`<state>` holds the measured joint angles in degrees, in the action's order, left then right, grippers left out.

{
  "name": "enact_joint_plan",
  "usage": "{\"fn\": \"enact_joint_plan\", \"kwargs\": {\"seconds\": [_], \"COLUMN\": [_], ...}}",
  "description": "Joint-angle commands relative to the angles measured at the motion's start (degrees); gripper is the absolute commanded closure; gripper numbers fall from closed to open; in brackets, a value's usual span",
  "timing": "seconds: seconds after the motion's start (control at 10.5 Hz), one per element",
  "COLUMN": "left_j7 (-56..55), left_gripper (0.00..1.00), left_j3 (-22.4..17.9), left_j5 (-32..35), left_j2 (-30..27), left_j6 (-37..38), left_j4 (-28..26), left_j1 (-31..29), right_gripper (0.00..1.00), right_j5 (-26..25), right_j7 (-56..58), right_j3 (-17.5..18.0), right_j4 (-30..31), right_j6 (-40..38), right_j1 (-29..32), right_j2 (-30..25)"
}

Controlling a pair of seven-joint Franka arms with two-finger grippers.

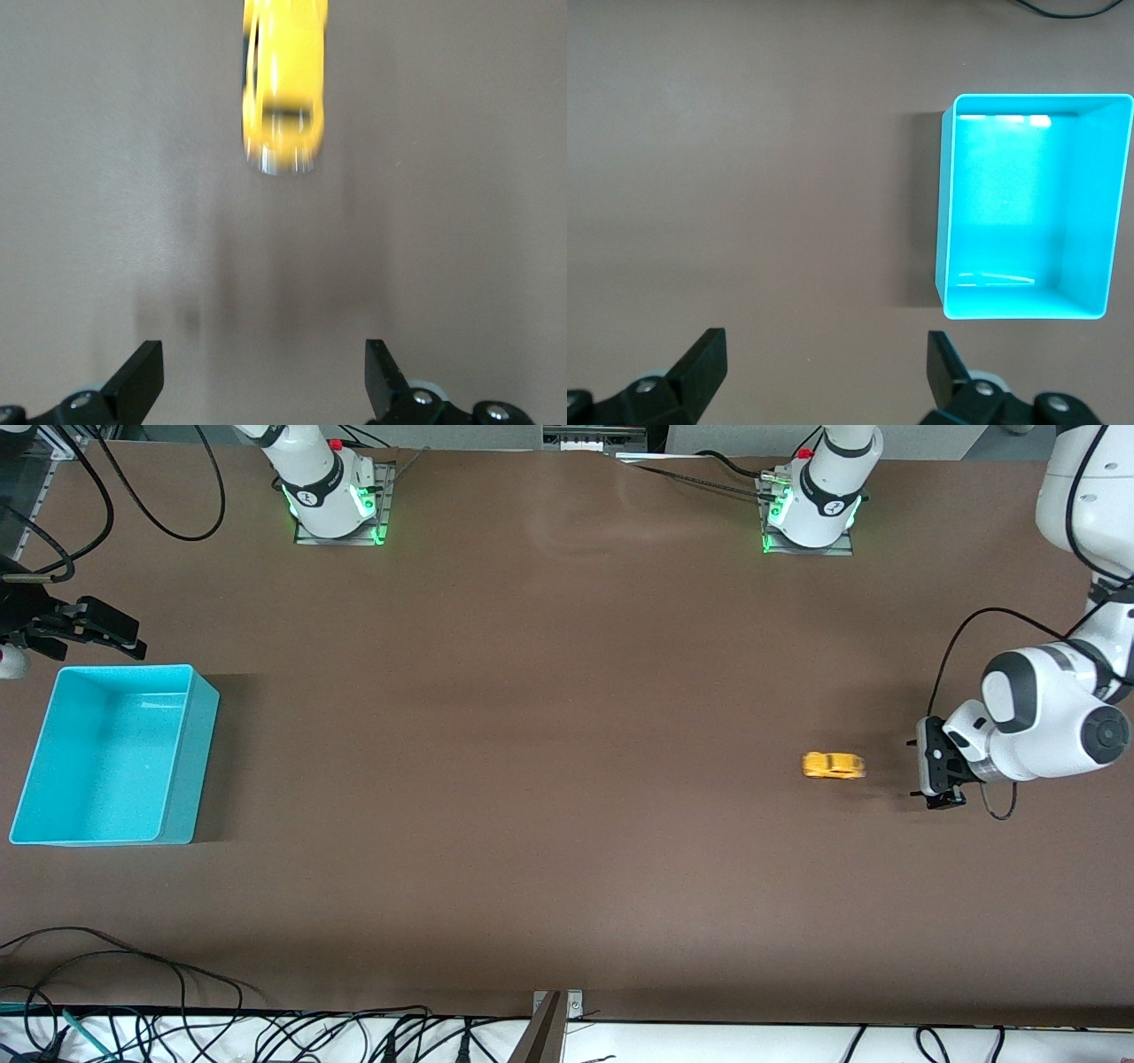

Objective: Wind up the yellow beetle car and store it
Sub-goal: 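Raise the left gripper away while the car rolls toward the bin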

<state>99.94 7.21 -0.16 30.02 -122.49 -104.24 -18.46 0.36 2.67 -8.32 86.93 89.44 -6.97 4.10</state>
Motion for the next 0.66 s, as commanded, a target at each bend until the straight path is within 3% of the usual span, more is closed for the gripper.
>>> {"fn": "enact_joint_plan", "kwargs": {"seconds": [0.0,0.38,0.57], "left_j7": [-6.21,-21.15,-24.69], "left_gripper": [0.0,0.0,0.0], "left_j3": [0.09,0.17,0.26], "left_j5": [0.42,1.04,0.78], "left_j2": [-2.41,-3.74,-3.65], "left_j6": [8.73,25.24,27.92], "left_j4": [4.38,14.65,16.87], "left_j1": [1.05,4.65,4.83], "right_gripper": [0.0,0.0,0.0], "right_j5": [0.69,0.78,0.87], "right_j7": [-0.39,-0.39,-0.39], "right_j3": [0.06,-0.03,-0.03], "right_j4": [0.61,0.61,0.61], "right_j6": [0.47,0.47,0.47], "right_j1": [0.2,0.29,0.2], "right_j2": [-0.5,-0.5,-0.5]}}
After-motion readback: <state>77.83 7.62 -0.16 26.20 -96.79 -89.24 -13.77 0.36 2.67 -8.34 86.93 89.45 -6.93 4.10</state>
